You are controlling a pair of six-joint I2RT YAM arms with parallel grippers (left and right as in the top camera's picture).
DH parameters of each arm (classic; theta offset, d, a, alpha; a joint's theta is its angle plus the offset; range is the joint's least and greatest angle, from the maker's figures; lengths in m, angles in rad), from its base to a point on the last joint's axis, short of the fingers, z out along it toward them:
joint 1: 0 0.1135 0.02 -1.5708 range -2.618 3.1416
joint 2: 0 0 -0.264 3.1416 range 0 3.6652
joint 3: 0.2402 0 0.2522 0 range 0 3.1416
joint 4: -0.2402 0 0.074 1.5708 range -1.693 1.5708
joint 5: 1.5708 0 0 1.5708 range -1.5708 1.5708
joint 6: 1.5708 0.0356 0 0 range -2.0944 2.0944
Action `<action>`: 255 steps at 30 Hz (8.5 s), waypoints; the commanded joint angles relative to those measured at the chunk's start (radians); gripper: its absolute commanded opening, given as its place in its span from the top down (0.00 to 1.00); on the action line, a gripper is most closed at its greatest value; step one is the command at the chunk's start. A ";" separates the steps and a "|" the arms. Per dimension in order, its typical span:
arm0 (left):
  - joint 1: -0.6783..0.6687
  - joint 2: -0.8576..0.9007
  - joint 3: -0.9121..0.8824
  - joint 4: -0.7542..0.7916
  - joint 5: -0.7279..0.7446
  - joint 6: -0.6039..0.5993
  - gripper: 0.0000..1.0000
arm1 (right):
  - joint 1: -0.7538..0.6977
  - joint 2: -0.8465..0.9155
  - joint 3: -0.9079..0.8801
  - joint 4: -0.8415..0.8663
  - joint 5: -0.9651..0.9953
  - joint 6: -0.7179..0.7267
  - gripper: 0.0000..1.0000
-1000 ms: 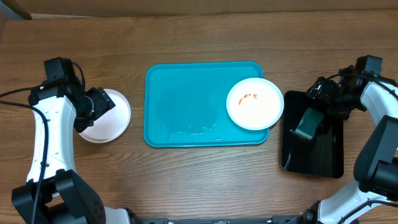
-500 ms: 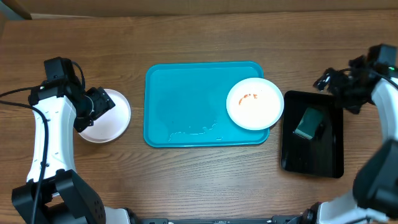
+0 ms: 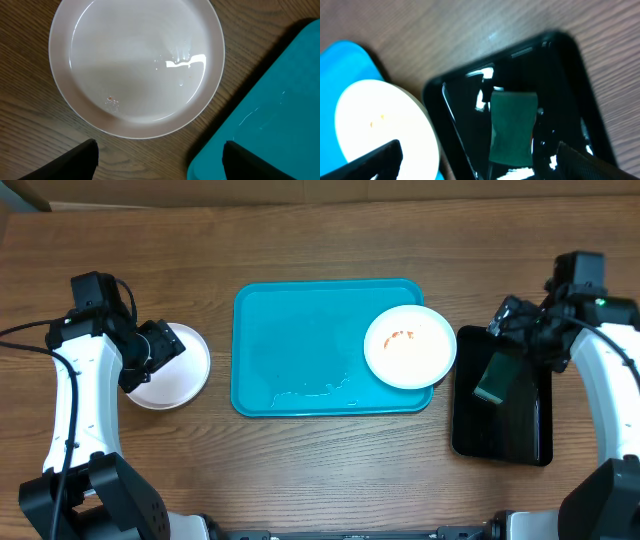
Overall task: Clean dirty plates on tray and stack at the side
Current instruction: 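Reach the left gripper to the second white plate rim and grasp it, then drag the white plate toward the tray center with the left gripper, then pick up the green sponge from the black tray with the right gripper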
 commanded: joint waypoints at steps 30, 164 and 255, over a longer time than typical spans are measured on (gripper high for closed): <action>-0.682 -0.003 -0.009 0.415 0.240 0.237 0.08 | -0.002 0.005 -0.383 0.315 0.036 0.122 0.40; -0.646 0.205 -0.022 0.163 0.253 0.082 0.61 | -0.002 0.006 -0.134 -0.021 0.050 0.084 0.96; -0.690 0.185 -0.220 0.371 -0.045 -0.152 0.96 | -0.129 0.006 -0.399 0.319 -0.297 -0.023 0.96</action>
